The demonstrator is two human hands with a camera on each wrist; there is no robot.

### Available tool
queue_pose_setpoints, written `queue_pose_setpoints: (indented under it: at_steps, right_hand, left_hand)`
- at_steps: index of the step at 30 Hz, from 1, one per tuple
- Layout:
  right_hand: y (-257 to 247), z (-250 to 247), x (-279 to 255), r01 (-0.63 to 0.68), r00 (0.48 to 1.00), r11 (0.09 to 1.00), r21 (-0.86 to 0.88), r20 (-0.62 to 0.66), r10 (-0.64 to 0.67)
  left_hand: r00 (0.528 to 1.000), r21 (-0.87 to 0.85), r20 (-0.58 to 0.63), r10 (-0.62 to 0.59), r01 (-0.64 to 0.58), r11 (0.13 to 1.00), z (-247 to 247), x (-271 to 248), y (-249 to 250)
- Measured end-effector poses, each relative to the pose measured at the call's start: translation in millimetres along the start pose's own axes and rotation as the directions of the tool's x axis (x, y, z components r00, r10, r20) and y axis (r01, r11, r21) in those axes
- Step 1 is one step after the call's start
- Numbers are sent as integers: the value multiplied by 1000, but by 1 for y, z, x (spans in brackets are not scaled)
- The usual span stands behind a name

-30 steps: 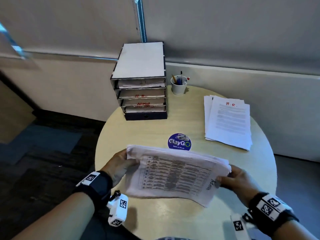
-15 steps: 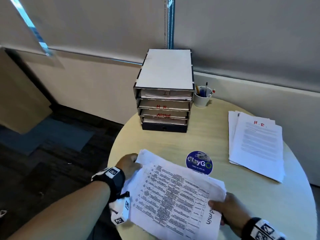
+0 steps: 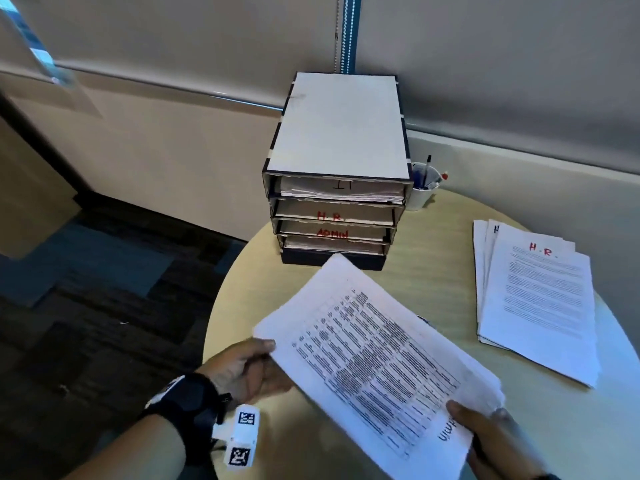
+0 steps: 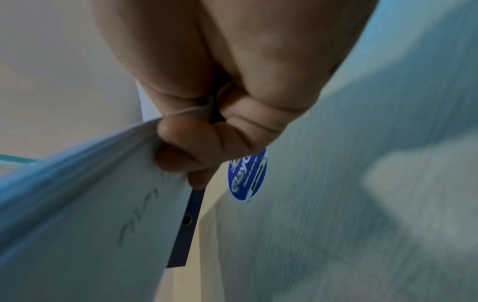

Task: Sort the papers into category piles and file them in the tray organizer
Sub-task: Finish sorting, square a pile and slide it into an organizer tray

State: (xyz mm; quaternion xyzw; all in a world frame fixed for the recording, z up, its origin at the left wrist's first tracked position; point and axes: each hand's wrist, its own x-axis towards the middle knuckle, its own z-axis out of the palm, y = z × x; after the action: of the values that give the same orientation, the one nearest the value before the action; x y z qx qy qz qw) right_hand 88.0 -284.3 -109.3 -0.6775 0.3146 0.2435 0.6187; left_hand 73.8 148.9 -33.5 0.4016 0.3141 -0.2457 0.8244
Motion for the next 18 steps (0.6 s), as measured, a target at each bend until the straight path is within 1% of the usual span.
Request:
queue_pose_setpoints:
  at_steps: [1,2,3,4,5,6,7,8,9,12,15,18]
  right_hand:
    - [-17,1,-13,-8,998,999,53,61,5]
    - [-43,20,-35,-17,997,991,133,73,7]
    - [-63,35,-54,-47,993,987,153,112,30]
    - [-84,52,-69,-30,987,979,201,158,-2]
    - [-92,58,-72,-13,987,966,260,159,-29]
    - [-98,63,-73,18,978,952,307,192,-80]
    - [-100,66,-73,36,974,930,365,195,-114]
    - [-100,71,-71,40,964,915,401,224,-141]
    - [-100,72,-68,39,965,918,395,222,-136]
    - [-107,81,-67,18,958,883,469,244,-150]
    - [-105,86,-62,14,956,867,497,248,-158]
    - [-103,86,-62,6,958,879,477,249,-142]
  left_hand:
    - [996,-70,11,86,-85,994,10,5,3]
    - [985,-101,10,174,-172,980,22,8,8]
    - [971,-112,6,237,-235,965,32,13,14]
    - [960,-111,-10,280,-279,954,40,18,22]
    - [949,-109,-33,312,-314,943,47,23,30]
    - [941,-105,-64,331,-336,936,51,28,38]
    - [934,-105,-89,345,-354,929,55,33,45]
    - [927,-101,-114,356,-368,925,58,37,51]
    - [924,-99,-125,362,-375,922,60,42,57]
    - [920,-76,-167,355,-371,925,59,54,68]
    - [922,-59,-212,325,-344,937,53,65,71]
    - [920,-44,-253,298,-319,947,47,74,68]
